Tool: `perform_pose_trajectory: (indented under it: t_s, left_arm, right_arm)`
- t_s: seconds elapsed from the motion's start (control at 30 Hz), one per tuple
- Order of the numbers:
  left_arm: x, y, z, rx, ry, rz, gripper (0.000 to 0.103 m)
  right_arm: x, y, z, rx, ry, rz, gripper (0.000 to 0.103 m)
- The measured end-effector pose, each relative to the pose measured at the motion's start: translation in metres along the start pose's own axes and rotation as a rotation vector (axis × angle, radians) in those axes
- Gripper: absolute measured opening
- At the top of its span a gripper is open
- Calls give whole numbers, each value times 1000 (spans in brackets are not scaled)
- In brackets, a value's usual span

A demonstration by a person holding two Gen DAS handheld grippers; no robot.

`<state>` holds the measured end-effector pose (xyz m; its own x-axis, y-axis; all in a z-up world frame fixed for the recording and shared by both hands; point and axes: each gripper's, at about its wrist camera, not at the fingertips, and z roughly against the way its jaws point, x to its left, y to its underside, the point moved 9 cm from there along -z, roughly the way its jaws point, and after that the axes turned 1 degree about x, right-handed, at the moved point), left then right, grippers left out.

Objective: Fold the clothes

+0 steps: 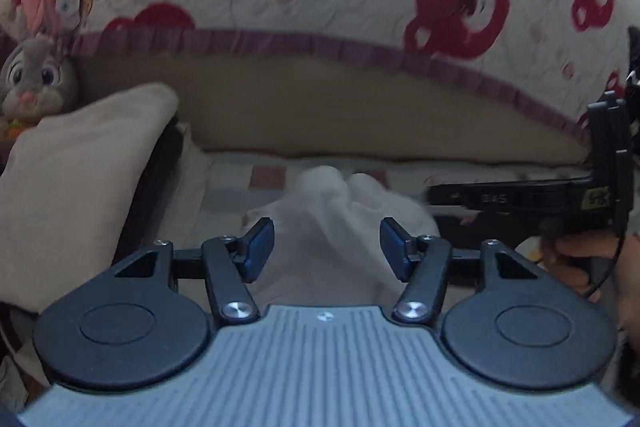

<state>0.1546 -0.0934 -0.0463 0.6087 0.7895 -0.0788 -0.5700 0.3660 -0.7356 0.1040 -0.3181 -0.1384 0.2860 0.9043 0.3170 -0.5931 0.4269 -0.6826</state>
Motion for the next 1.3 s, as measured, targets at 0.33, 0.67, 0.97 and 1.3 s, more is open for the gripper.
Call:
perform_pose_trajectory:
  t_s: [0.33, 0.67, 0.97, 1.3]
  left_arm:
    - [71, 126, -45, 183, 101, 320, 55]
    - [28, 133, -63, 191, 170, 215, 64]
    - [17, 135, -84, 197, 118, 145, 1]
    - [5, 124, -69, 141, 255, 222, 1]
  right_arm:
    - [18, 40, -50, 215, -181, -127, 53]
    - [60, 100, -77, 542, -407, -221, 53]
    - [55, 108, -112, 548, -399, -265, 53]
    - [52, 122, -132, 573, -382, -303, 53]
